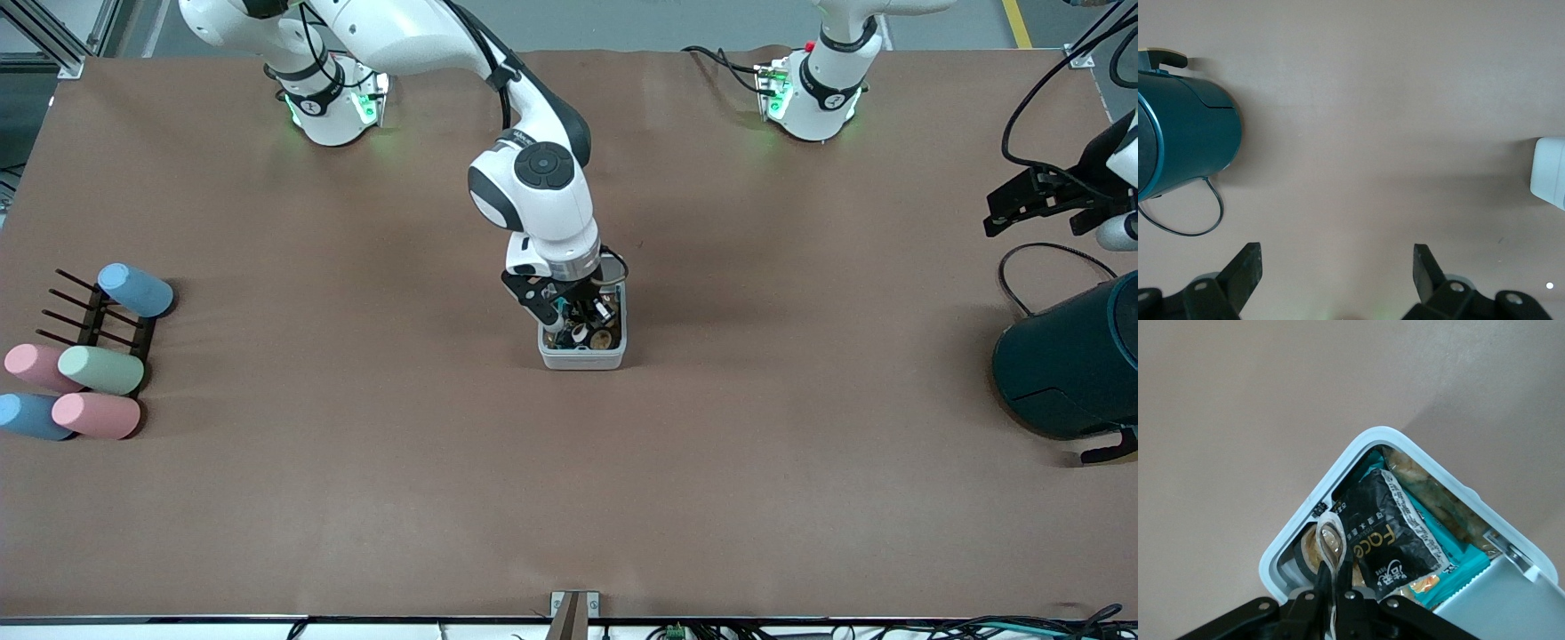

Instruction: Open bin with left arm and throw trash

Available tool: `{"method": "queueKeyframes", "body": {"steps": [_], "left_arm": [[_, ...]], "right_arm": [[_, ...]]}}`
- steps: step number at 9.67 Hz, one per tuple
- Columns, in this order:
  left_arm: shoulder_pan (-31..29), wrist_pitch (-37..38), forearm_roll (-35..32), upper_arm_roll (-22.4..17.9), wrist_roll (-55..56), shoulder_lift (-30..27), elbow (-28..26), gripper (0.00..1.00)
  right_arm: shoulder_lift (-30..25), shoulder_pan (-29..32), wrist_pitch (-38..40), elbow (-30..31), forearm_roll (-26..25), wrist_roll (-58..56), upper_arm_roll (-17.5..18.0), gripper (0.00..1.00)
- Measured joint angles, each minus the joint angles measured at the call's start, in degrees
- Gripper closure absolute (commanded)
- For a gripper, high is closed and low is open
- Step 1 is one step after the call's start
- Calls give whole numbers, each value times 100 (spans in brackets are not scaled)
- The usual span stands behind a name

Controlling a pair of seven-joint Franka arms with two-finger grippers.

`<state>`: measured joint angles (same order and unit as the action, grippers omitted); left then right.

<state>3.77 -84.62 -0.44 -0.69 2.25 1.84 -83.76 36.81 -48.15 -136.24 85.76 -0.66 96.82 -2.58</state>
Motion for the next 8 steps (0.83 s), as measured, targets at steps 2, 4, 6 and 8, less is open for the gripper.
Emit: {"method": "queueKeyframes", "body": {"steps": [2, 4, 6, 8], "left_arm": [[-6, 0, 13, 0, 0, 7, 0, 0], [-6, 0, 13, 0, 0, 18, 0, 0], [-8, 0, 13, -2, 0, 23, 0, 0], [-9, 0, 13, -11, 1, 26, 0, 0]], "right_arm": [[3, 1, 227, 0, 0, 0, -10, 87], [3, 12, 272, 0, 0, 0, -21, 48], [3, 19, 272, 0, 0, 0, -32, 36], [3, 18, 278, -4, 0, 0, -33, 36]]}}
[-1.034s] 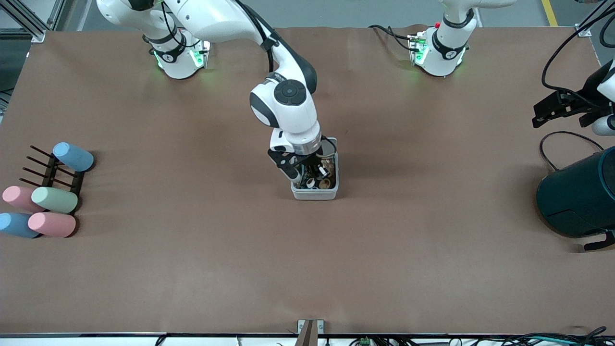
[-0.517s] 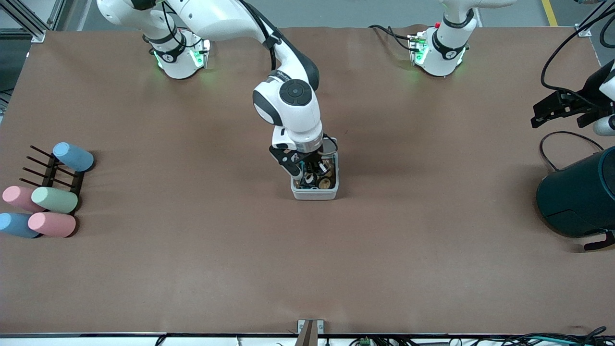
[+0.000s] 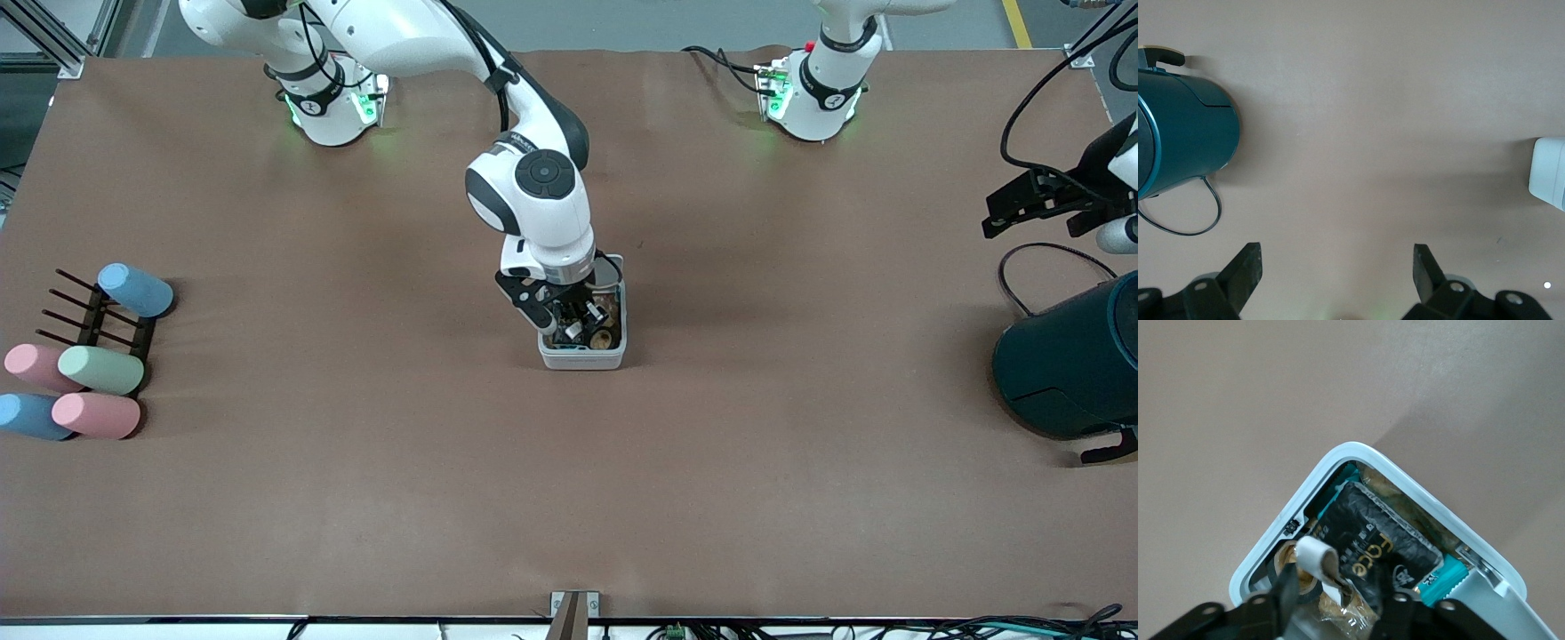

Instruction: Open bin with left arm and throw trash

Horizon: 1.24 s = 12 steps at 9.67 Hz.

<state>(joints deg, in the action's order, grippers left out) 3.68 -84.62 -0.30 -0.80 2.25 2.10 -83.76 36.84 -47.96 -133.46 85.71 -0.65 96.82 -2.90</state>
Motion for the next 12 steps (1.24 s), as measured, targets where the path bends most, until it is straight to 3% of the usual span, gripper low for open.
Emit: {"method": "queueKeyframes", "body": {"steps": [7, 10, 12], "left_arm": [[-97, 0, 0, -7, 3, 10, 0, 0], [-120, 0, 0, -6, 3, 11, 1, 0], [-120, 0, 0, -5, 3, 11, 2, 0]], "right_arm": [[-104, 224, 423, -508, 211, 13, -51, 36], [-375, 496, 1201, -765, 231, -10, -73, 37], [-970, 1125, 2453, -841, 272, -721, -96, 38]]}}
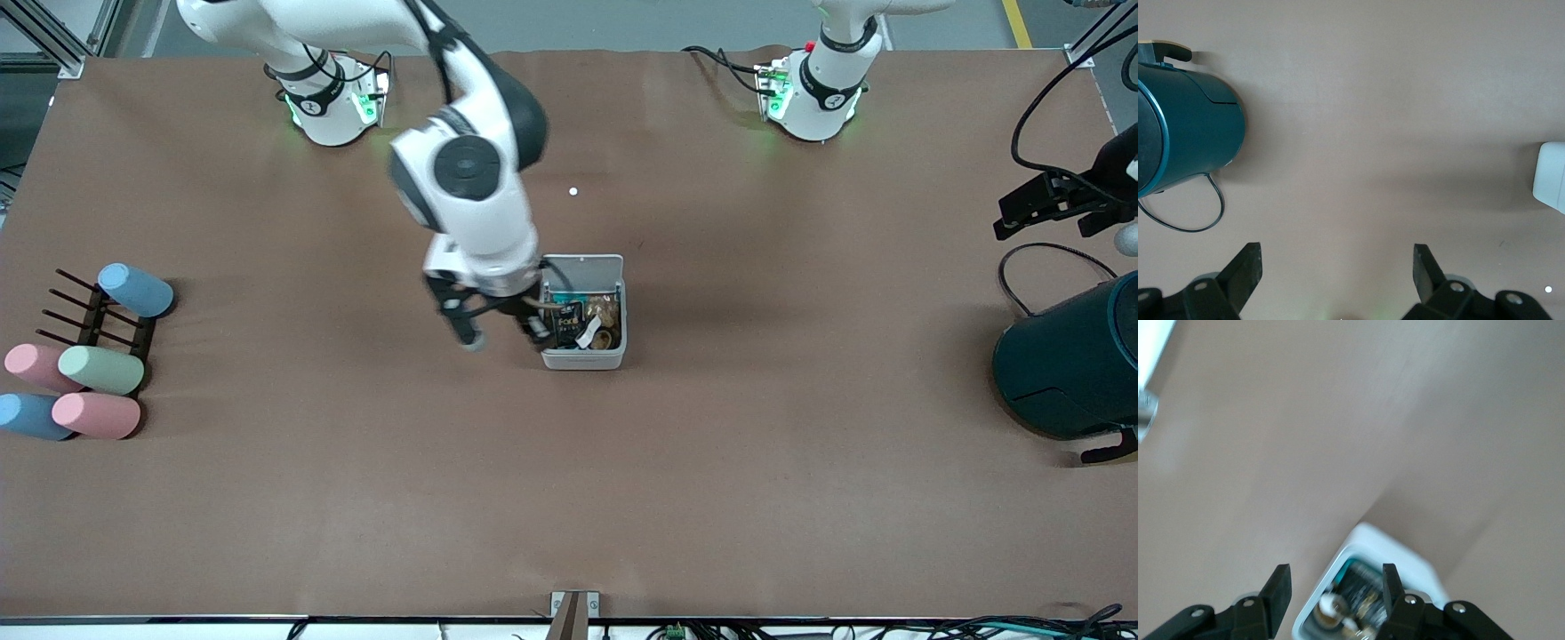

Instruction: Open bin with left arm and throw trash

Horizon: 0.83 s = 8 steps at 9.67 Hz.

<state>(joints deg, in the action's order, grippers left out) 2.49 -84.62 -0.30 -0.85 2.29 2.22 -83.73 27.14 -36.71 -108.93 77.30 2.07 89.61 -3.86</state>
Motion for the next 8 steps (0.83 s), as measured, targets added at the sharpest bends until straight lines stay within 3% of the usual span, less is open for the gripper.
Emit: {"method": "queueKeyframes", "body": {"steps": [3, 6, 8], "left_arm": [[-1, 0, 0, 0, 0, 3, 3, 0], [5, 0, 0, 8, 0, 7, 10, 0], [5, 0, 1, 8, 0, 10, 15, 0]], "right_arm": [[-895, 1481, 1985, -3, 483, -2552, -35, 36], [-1476, 2701, 3313, 9, 538, -5405, -38, 30], [-1825, 3324, 3791, 54, 512, -6955, -42, 28]]}}
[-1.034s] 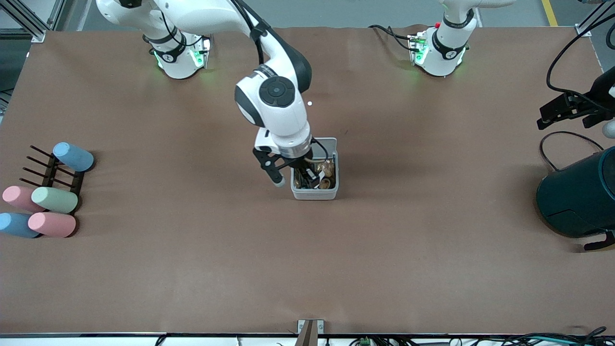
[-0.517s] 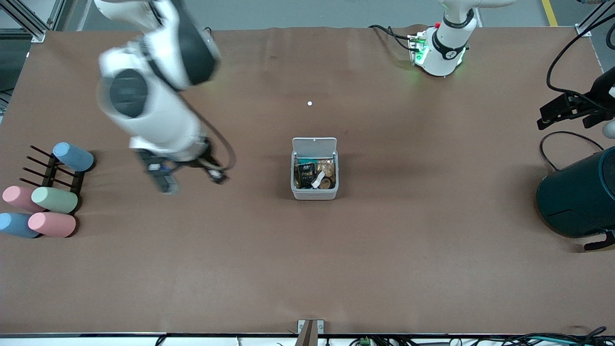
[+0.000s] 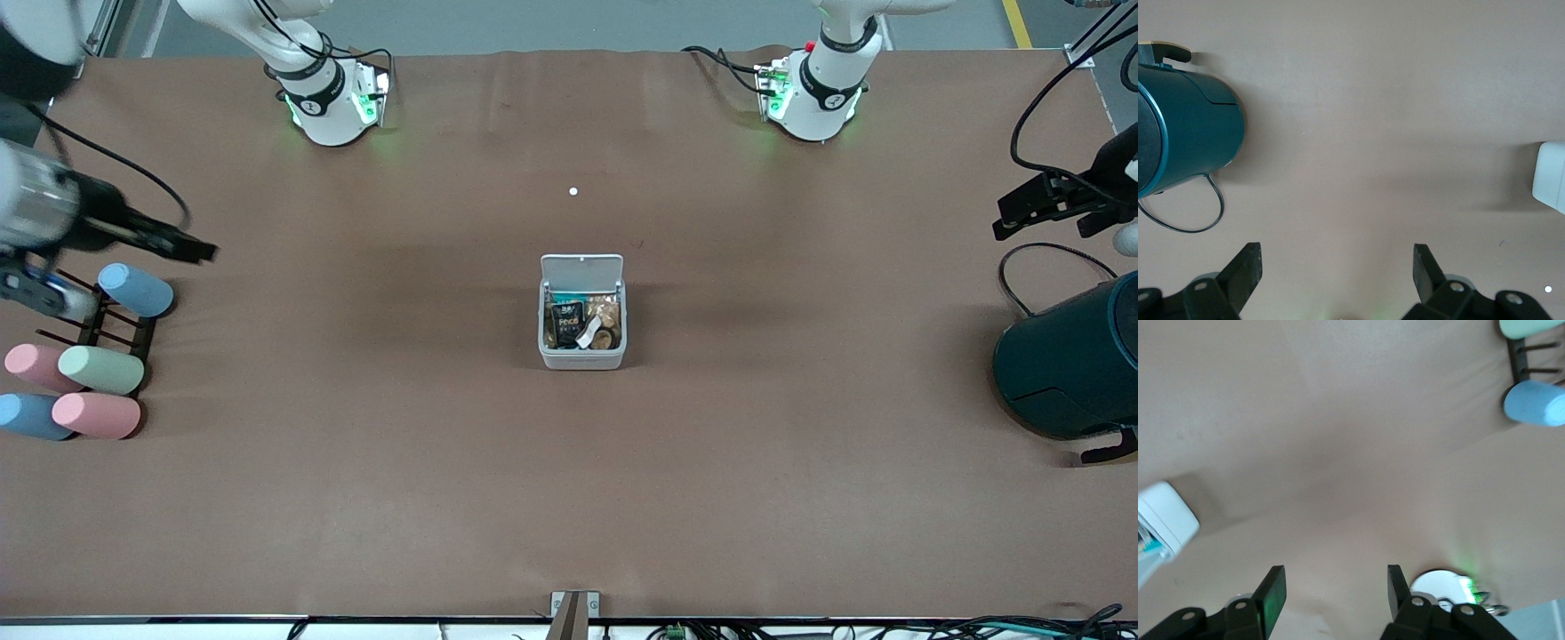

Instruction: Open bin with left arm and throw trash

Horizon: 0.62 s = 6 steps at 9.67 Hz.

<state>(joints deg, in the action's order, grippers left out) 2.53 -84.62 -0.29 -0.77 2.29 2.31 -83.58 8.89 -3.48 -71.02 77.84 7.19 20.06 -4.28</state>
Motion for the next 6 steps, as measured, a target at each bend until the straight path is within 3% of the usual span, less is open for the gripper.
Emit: {"method": "queueKeyframes", "body": {"steps": [2, 4, 6], "left_arm": [[-1, 0, 0, -2, 0, 2, 5, 0], [-3, 0, 1, -3, 0, 2, 7, 0], [-5, 0, 1, -6, 0, 2, 7, 0]], "right_arm": [[-325, 425, 79, 219, -171, -1245, 2, 24], [-575, 599, 68, 448, -341, -1985, 1, 3], [-664, 479, -43, 524, -583, -2091, 101, 0]]}}
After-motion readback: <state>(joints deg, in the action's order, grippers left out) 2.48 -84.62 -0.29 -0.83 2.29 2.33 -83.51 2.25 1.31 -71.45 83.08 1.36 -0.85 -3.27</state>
